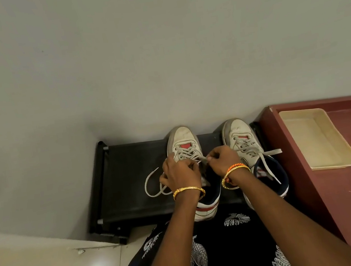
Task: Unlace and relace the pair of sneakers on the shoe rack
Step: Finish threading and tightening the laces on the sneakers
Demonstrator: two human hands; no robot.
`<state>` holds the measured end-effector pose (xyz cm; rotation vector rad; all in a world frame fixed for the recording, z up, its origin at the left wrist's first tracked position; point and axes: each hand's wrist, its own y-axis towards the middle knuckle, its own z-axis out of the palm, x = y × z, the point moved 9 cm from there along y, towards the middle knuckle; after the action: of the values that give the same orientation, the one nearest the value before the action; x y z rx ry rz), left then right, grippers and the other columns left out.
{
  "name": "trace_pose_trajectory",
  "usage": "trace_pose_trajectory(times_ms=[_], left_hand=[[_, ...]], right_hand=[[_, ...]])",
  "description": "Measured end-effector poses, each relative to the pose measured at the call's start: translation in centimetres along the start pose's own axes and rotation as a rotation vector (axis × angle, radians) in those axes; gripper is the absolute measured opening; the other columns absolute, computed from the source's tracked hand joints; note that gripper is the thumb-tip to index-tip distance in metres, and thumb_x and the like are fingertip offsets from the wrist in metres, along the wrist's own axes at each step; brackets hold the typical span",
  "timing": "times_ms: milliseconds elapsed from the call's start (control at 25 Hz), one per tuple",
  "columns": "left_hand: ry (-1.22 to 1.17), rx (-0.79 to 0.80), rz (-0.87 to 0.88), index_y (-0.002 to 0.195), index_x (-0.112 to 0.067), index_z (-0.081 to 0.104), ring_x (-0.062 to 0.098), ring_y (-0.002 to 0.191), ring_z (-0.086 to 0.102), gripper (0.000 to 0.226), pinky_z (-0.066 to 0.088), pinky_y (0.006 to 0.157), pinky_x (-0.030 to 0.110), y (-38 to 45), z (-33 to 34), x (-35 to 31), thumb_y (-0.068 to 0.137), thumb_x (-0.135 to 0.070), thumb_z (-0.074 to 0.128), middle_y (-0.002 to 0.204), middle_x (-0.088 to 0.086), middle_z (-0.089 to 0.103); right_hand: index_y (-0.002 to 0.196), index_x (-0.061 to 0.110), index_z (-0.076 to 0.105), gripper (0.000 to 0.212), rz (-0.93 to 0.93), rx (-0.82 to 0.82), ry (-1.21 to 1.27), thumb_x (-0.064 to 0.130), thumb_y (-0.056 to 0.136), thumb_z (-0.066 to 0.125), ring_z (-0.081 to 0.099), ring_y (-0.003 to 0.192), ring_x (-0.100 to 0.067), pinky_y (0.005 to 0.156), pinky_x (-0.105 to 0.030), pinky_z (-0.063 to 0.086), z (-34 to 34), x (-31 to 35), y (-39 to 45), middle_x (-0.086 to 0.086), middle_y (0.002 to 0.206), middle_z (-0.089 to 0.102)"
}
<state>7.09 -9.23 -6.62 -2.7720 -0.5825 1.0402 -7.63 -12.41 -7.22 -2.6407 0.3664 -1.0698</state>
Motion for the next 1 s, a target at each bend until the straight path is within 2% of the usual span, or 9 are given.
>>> trace_pose_trajectory(times_ms=[240, 400, 560, 680, 800, 880, 1000], left_hand=[[0.038, 0.029, 0.041, 0.103, -0.026, 0.072, 0.023, 0.139, 0.013, 0.019, 0.018, 0.104, 0.043, 0.0, 0.6, -0.8, 0.087, -0.029, 0.064, 0.153, -0.004, 0.023], [-0.001, 0.022, 0.034, 0.099, -0.025, 0.073, 0.022, 0.137, 0.016, 0.016, 0.018, 0.102, 0.041, 0.0, 0.3, -0.8, 0.086, -0.027, 0.066, 0.152, -0.007, 0.025], [0.014, 0.021, 0.04, 0.097, -0.026, 0.074, 0.023, 0.136, 0.018, 0.014, 0.019, 0.1, 0.042, -0.1, 0.3, -0.9, 0.085, -0.028, 0.066, 0.151, -0.007, 0.028], [0.052, 0.013, 0.026, 0.097, -0.027, 0.074, 0.023, 0.135, 0.021, 0.015, 0.02, 0.1, 0.044, 0.2, 0.3, -1.0, 0.086, -0.029, 0.065, 0.149, -0.007, 0.032], [-0.012, 0.042, -0.006, 0.098, -0.026, 0.074, 0.024, 0.134, 0.023, 0.015, 0.02, 0.101, 0.045, 0.4, 0.8, -1.0, 0.085, -0.029, 0.066, 0.146, -0.008, 0.037], [-0.024, 0.046, -0.02, 0.099, -0.026, 0.074, 0.023, 0.133, 0.026, 0.016, 0.02, 0.102, 0.046, 0.4, 0.8, -0.9, 0.085, -0.029, 0.066, 0.143, -0.008, 0.042], [-0.026, 0.049, -0.019, 0.101, -0.025, 0.073, 0.023, 0.133, 0.026, 0.017, 0.021, 0.101, 0.046, 0.2, 0.5, -1.0, 0.086, -0.03, 0.065, 0.141, -0.006, 0.045]], right_hand=[[0.082, 0.012, 0.068, 0.016, 0.094, 0.039, 0.164, 0.006, 0.09, 0.055, 0.057, 0.081, -0.018, 0.076, -0.029, 0.047, 0.2, -1.4, 0.4, -0.004, 0.078, 0.061], [0.078, 0.013, 0.066, 0.015, 0.095, 0.049, 0.207, 0.007, 0.088, 0.056, 0.057, 0.084, -0.019, 0.078, -0.031, 0.046, 0.3, -1.4, 0.3, -0.004, 0.083, 0.063], [0.067, 0.017, 0.066, 0.019, 0.163, 0.084, 0.419, 0.005, 0.081, 0.061, 0.06, 0.084, -0.025, 0.066, -0.033, 0.048, 0.8, -2.2, 0.1, -0.01, 0.088, 0.069], [0.075, 0.014, 0.068, 0.01, 0.188, 0.134, 0.475, 0.013, 0.083, 0.064, 0.062, 0.087, -0.026, 0.071, -0.038, 0.055, 1.1, -2.0, 0.1, -0.01, 0.089, 0.068], [0.087, 0.009, 0.067, 0.011, 0.296, 0.215, 0.614, 0.013, 0.09, 0.057, 0.061, 0.072, -0.019, 0.058, -0.028, 0.054, 1.8, -2.7, 0.0, -0.009, 0.079, 0.064], [0.081, 0.009, 0.066, 0.013, 0.305, 0.268, 0.612, 0.005, 0.09, 0.056, 0.059, 0.065, -0.015, 0.05, -0.022, 0.051, 2.1, -2.8, 0.1, -0.008, 0.074, 0.063], [0.077, 0.01, 0.063, 0.015, 0.227, 0.298, 0.496, 0.006, 0.09, 0.058, 0.059, 0.065, -0.018, 0.056, -0.026, 0.053, 2.0, -2.2, 0.3, -0.01, 0.072, 0.061]])
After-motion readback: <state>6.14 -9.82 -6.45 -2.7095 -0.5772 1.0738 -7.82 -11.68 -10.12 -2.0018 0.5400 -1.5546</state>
